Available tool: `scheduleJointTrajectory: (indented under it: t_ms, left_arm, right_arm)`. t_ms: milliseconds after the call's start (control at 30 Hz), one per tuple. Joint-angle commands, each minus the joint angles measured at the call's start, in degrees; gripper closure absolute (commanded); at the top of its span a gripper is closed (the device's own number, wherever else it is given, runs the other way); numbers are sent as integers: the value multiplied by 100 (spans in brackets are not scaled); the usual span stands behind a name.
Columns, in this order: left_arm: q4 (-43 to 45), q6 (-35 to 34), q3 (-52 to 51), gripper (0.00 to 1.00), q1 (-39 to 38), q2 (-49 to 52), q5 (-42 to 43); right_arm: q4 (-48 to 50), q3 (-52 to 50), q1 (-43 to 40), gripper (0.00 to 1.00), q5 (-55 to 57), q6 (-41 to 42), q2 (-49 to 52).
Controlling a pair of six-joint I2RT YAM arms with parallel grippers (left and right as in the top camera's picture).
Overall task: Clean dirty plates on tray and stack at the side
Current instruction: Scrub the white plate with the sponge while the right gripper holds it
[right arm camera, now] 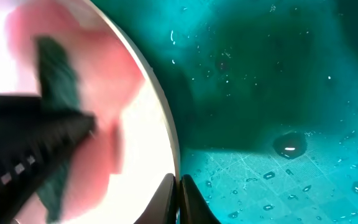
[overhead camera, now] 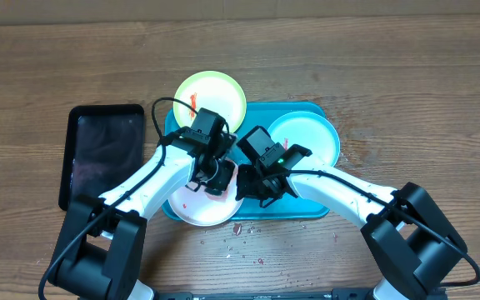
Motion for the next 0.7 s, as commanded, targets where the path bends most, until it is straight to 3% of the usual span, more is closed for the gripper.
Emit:
scheduleJointTrajectory:
  t_ms: [0,100,233,333,400,500,667]
  left_arm:
    - [-188,-1196,22,96,-35,52,-1449]
    - [-492,-1641,22,96,-35,52,-1738]
    - [-890,-1856,22,96,-35,52,-1526]
    - [-1084,-1602,22,96,-37,52,-575]
    - [-1084,-887,22,96,-37,52,654]
    - [-986,-319,22,96,-37,52,1692]
    - [-455,-546,22,96,-35,52,1731]
  right_arm:
    - [17,48,37,96,-72,-61,7]
    - [17,48,33,96,-72,-61,7]
    - [24,48,33,96,-72,-61,7]
    - [33,48,33,96,-72,-61,7]
    - [44,48,33,96,-74,-61,7]
    - [46,50,33,96,-74,-59,7]
    - [42,48,33,96,-79,-59,7]
